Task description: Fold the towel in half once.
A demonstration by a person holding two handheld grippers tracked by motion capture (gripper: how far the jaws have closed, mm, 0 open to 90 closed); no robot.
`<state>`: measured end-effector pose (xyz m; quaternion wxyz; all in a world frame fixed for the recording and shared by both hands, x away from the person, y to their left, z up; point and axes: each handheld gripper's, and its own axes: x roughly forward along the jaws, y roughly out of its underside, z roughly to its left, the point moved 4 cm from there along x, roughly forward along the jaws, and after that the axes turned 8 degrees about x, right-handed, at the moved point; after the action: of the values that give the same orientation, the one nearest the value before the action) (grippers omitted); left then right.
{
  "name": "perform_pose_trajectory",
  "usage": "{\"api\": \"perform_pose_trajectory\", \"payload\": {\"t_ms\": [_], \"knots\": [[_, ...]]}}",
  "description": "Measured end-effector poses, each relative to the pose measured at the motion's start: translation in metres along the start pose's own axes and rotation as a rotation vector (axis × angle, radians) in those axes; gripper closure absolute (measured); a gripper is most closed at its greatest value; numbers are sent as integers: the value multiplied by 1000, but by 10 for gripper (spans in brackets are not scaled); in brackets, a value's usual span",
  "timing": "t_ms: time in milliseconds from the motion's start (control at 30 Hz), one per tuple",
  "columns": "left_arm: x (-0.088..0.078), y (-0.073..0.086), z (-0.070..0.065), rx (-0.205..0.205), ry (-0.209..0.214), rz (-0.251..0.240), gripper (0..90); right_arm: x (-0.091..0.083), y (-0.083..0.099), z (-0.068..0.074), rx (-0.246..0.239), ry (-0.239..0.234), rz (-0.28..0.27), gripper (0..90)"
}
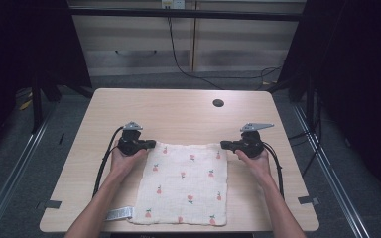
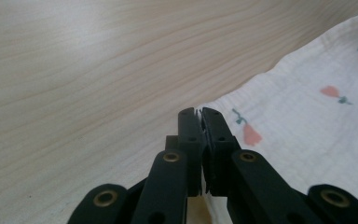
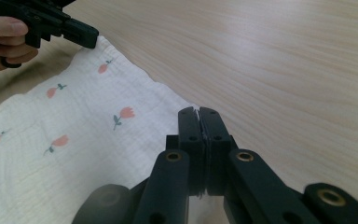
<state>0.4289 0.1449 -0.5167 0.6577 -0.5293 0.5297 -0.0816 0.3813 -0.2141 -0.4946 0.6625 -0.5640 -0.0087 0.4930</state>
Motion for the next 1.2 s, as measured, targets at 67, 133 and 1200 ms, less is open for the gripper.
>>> {"api": "perform_pose_trajectory", "payload": {"t_ms": [67,133,1200], "knots": [[-3,-2,-1,4,3,-11,873,-2,-3,1,-2,1,-3,889],[-9,-5,-2,14,7,-21,873,-5,-6,2,-3,1,-16,889],[-79,-64,-12,64,-2,-240,873,-47,-69,25,-72,-46,-184,891]]}}
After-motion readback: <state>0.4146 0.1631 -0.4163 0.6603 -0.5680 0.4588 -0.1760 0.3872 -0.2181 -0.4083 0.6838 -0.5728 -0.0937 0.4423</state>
